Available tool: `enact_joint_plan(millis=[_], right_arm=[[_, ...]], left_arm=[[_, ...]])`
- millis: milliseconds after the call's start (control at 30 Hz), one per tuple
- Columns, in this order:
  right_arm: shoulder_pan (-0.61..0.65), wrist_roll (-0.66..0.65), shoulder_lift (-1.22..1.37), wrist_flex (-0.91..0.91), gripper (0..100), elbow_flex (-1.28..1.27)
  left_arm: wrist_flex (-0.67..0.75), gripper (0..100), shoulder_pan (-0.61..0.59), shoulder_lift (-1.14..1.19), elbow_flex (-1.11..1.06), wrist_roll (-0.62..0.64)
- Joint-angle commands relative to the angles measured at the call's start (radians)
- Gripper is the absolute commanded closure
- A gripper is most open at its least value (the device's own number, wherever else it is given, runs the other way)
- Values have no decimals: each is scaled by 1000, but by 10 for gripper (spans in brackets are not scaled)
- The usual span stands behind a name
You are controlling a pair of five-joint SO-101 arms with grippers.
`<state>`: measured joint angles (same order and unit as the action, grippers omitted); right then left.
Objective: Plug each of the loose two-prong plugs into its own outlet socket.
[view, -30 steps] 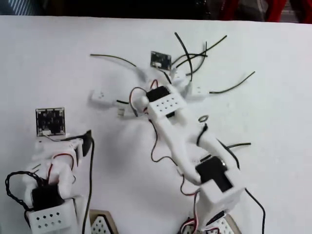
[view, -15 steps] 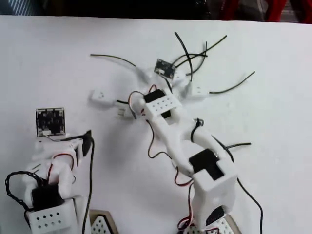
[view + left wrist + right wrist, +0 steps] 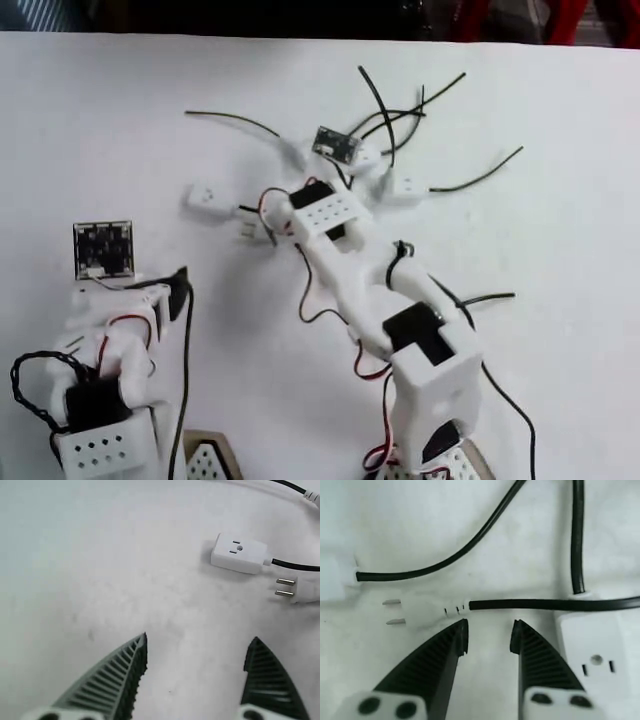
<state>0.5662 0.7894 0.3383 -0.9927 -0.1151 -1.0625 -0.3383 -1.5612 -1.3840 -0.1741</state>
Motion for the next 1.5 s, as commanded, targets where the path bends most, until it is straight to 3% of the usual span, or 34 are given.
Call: enact_joint_plan(millis=[0,233,667,1467], right_arm=[[16,5,-71,-21,861,38],[58,-2,-16,-45,861,38],[-68,6,38,12,865,104],[-101,84,159,159,872,109]], left_arm=[[21,691,-5,-7,3,8],[21,691,-4,-7,3,8],[21,691,-4,-7,3,8],[21,691,-2,-7,3,8]])
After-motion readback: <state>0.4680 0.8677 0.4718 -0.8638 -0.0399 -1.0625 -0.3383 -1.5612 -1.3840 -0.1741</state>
